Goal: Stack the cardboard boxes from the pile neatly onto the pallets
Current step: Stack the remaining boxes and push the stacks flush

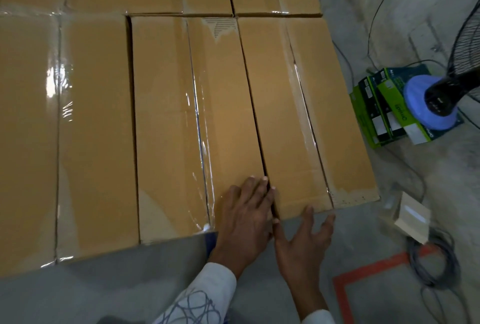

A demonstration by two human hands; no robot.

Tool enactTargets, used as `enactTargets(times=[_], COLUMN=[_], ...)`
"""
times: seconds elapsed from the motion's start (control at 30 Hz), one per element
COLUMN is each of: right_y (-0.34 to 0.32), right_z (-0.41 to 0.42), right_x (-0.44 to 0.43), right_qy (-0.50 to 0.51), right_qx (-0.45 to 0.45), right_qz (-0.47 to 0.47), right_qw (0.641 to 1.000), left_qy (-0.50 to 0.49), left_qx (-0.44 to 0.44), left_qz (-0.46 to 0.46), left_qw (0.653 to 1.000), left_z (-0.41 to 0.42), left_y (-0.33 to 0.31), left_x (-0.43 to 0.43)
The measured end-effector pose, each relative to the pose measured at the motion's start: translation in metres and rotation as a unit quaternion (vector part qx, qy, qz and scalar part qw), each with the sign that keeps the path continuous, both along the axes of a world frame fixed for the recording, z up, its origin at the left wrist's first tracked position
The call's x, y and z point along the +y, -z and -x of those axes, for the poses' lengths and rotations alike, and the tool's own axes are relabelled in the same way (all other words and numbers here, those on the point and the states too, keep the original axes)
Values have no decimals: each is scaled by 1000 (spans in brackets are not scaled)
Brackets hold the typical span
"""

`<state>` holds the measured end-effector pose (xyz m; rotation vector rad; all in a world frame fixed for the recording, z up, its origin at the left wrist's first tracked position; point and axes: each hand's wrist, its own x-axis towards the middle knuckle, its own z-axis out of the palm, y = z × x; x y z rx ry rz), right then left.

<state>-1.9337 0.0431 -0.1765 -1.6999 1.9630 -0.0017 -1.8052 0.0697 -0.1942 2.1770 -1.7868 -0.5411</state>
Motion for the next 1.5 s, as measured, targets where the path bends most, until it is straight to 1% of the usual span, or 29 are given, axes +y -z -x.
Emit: enactTargets(times=[0.13, 0.2, 0.27, 0.37, 0.4, 0.53, 0.67, 0.77, 0.87, 0.9, 1.0, 1.07, 1.13, 1.2, 1.23, 1.3, 1.43, 1.5], right_y=[-20, -32, -47, -75, -87, -151, -213, -250, -279, -285, -303, -312, -318, -319, -319, -316, -318, -330], right_z=[-16, -28, -42, -59, -65, -95, -128, -161, -207, -223, -276, -313, -352, -394, -417, -468, -582, -640], right_x=[38, 69, 103, 163, 184, 252, 307, 340, 370, 379, 405, 420, 433, 446, 452, 463, 479, 481], right_qy=[-78, -104, -117, -130, -140, -160, -200, -253, -323, -354, -447, -485, -511, -537, -545, -566, -609, -619], right_qx=[-38, -70, -92, -100, -102, -111, -114, -152, -153, -151, -137, -135, -135, -134, -132, -129, -138, -154], right_qz=[12, 6, -17, -66, -77, -121, -128, -157, -224, -243, -266, -259, -260, -266, -270, -280, -282, -272], right_qw=[996, 992, 989, 984, 982, 973, 965, 942, 907, 891, 843, 824, 808, 790, 783, 765, 728, 721], left_qy=[-95, -146, -184, -225, -233, -239, -283, -320, -382, -416, -529, -571, -594, -604, -605, -609, -617, -624], left_qx=[35, 62, 89, 120, 135, 177, 256, 337, 363, 373, 435, 472, 501, 524, 532, 534, 514, 499], left_qz=[60, 68, 59, 8, -5, -11, -61, -67, -61, -47, 20, 57, 89, 119, 134, 156, 176, 188], left_qw=[993, 985, 977, 967, 963, 955, 922, 883, 848, 828, 728, 669, 623, 589, 577, 565, 569, 572], left_z=[-11, -17, -25, -33, -37, -64, -115, -163, -204, -216, -248, -274, -304, -340, -360, -403, -499, -548], left_y=[-13, -24, -37, -59, -70, -129, -189, -235, -266, -273, -290, -299, -306, -310, -312, -315, -330, -342], left_x=[56, 94, 136, 204, 222, 294, 376, 439, 505, 525, 570, 585, 591, 596, 599, 609, 634, 645])
